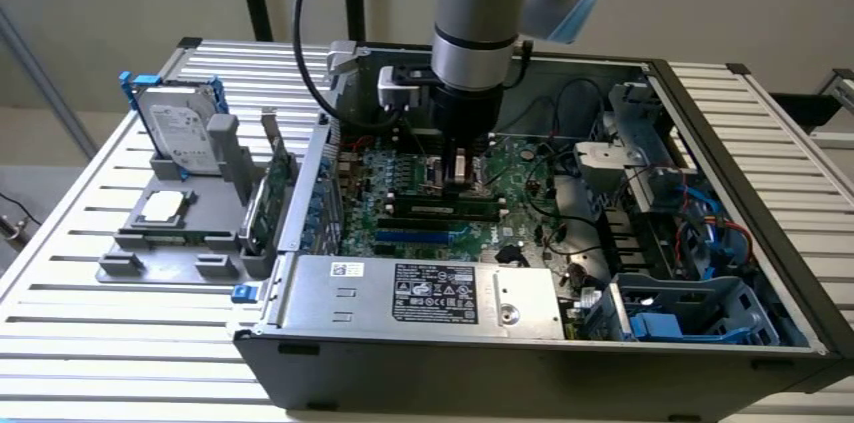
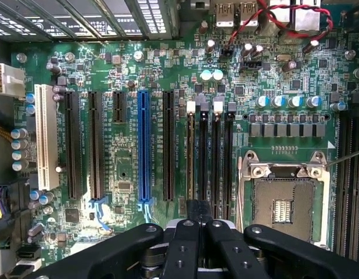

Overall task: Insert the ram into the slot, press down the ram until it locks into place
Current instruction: 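Press down the ram until it locks into place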

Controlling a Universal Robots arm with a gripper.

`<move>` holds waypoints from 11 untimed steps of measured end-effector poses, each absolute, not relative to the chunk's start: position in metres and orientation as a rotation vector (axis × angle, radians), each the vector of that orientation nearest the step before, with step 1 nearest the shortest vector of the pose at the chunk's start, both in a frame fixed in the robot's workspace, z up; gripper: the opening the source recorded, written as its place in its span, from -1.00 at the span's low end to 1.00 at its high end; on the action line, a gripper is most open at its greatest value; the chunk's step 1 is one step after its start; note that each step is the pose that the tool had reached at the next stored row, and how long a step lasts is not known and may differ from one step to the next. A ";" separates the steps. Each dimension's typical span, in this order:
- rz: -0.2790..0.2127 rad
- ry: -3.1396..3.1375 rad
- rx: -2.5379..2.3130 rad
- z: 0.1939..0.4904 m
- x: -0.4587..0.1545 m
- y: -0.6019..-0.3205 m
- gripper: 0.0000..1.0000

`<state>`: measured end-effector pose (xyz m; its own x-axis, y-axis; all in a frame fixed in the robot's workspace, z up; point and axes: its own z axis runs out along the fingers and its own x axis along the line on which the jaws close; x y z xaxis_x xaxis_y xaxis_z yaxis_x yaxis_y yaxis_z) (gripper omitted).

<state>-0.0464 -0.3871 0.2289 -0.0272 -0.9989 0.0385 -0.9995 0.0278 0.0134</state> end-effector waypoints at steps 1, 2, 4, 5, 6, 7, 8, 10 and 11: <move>0.026 -2.226 2.166 0.227 -0.046 -0.387 -0.79; 0.026 -2.226 2.165 0.226 -0.046 -0.387 -0.79; 0.026 -2.226 2.165 0.226 -0.046 -0.387 -0.79; 0.025 -2.226 2.166 0.227 -0.046 -0.387 -0.79; 0.022 -2.227 2.166 0.229 -0.046 -0.387 -0.79; 0.021 -2.225 2.165 0.234 -0.046 -0.387 -0.79; 0.021 -2.224 2.164 0.239 -0.046 -0.387 -0.79; 0.018 -2.223 2.162 0.248 -0.046 -0.387 -0.79; 0.017 -2.222 2.162 0.253 -0.046 -0.387 -0.79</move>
